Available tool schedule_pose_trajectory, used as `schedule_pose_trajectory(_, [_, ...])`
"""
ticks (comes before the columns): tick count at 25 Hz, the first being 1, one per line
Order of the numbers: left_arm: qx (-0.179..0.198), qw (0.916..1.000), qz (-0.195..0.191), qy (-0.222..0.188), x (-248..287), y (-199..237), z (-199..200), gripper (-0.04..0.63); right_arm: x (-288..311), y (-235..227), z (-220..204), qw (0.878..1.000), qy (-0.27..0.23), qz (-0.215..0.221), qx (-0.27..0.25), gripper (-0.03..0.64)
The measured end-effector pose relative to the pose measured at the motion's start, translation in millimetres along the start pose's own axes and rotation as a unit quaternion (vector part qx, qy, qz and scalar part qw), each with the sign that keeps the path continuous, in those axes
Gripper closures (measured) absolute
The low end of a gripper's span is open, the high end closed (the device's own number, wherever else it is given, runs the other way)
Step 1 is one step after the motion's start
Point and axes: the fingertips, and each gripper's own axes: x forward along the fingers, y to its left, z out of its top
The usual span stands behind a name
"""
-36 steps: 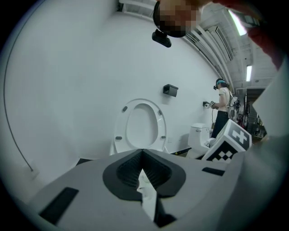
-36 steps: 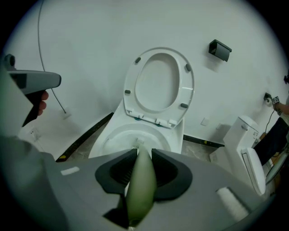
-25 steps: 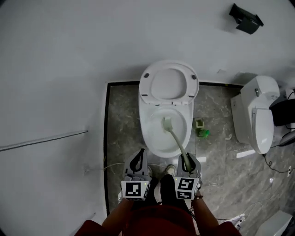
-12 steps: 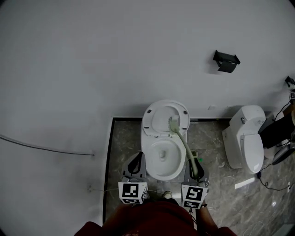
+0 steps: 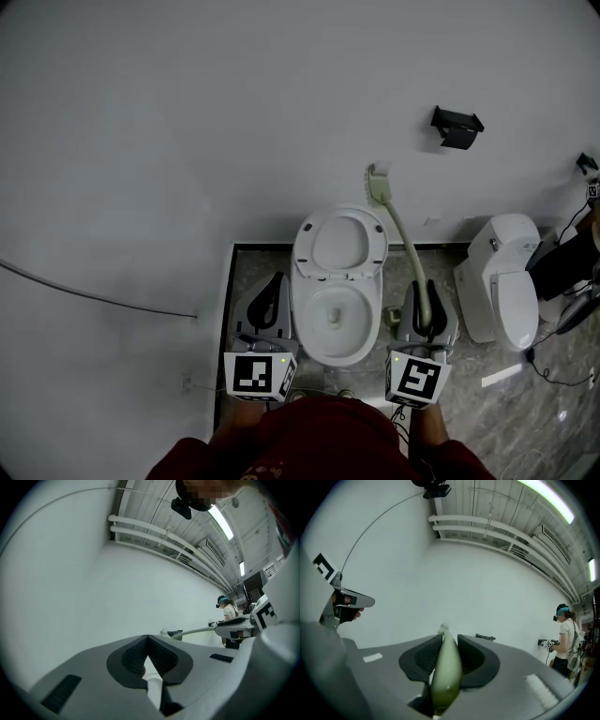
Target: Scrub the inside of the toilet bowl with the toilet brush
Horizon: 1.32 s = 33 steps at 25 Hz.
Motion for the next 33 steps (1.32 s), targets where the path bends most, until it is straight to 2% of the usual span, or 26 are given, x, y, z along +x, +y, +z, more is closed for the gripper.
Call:
schedule_pose_trajectory(5, [0.005, 0.9997, 0.001, -0.023, -4, -1, 23, 0.59, 1, -1, 26, 0.999, -0.034, -0.006, -0.002, 0.505])
schedule_pose_trajectory(10, [0.009, 0.9997, 0.002, -0.025, -10, -3, 24, 0.589, -4, 1, 32, 0.999, -0.046, -0.006, -0.011, 0.505])
schedule_pose_trajectory(18, [0.008, 0.9998, 0.0, -0.018, -10, -5, 24, 0.59, -6, 3, 33, 0.999, -0.04, -0.005, -0.022, 0.505])
schedule_pose_trajectory(22, [-0.004, 1.0, 0.002, -0.007, -9, -9, 23, 0.59, -5, 3, 32, 0.999, -0.036, -0.001, -0.03, 0.505])
schedule_pose_trajectory(33, [-0.015, 0.9999, 0.002, 0.008, -20, -9, 0, 0.59, -15, 15, 12, 0.999, -0.019, 0.004, -0.027, 0.505])
